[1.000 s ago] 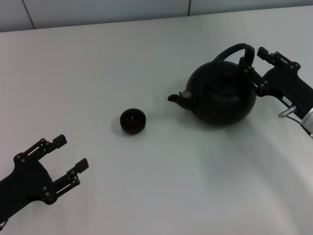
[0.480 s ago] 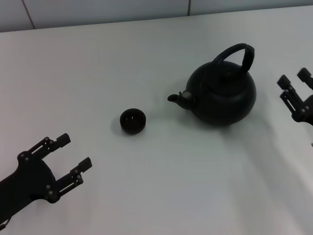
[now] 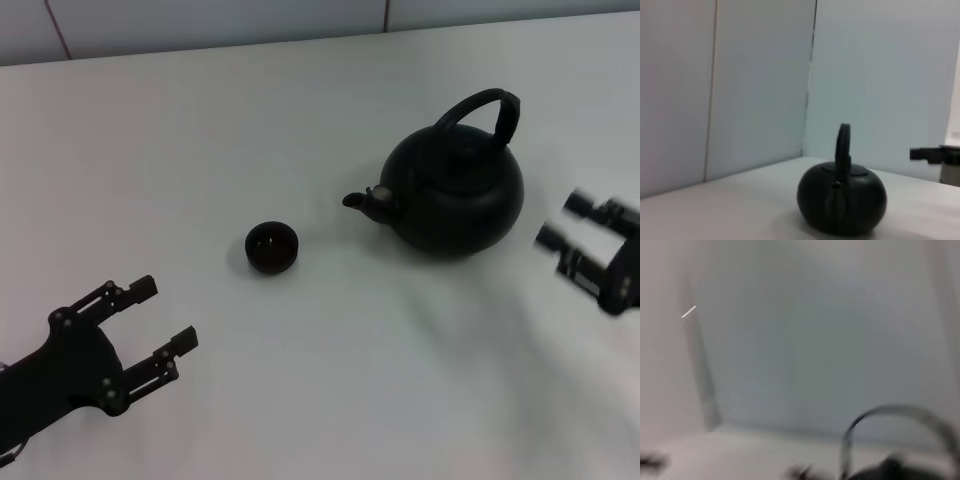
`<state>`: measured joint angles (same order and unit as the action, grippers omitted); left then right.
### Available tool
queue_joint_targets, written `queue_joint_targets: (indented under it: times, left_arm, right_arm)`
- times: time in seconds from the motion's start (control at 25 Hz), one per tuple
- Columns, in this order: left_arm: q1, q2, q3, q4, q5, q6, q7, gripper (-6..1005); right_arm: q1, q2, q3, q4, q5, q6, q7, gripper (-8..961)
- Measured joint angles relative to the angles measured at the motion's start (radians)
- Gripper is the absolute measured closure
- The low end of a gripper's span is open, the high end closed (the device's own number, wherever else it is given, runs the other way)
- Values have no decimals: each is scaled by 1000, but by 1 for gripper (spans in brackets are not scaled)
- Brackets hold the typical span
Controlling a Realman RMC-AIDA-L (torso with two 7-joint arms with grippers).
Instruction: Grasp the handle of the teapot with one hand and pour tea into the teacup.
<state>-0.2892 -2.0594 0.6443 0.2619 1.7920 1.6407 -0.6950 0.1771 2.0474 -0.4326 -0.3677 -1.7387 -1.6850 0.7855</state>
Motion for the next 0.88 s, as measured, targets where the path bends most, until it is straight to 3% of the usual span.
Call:
queue_joint_targets:
  times: [0.12,0.24,0.32,0.4,0.44,0.52,0.88]
  left_arm:
    - [-17,6,38,39,1,-2,-64,262]
    - [-30,12,77,74,3,-4,-123,262]
    - [-59,36,145,138,3,-9,-247,262]
    - [-59,36,145,138,3,-9,-247,262]
    - [-83,57,175,175,13,-10,-336,263]
    - [-104,69,179,196,35,-10,-391,263]
    - [-126,70,181,204,54,-21,-413,263]
  right_arm:
    - [38,-22,-7,-155,-214,-41,130,419]
    - [58,-25,-8,-217,-279,-58,160,419]
    - [91,-25,-9,-288,-357,-65,194,419]
    - [100,-25,-9,-301,-376,-66,199,419]
    - [107,-26,-9,-310,-387,-67,202,419]
    - [116,-26,-10,-321,-400,-69,204,419]
    - [130,-17,-11,-323,-403,-53,198,418]
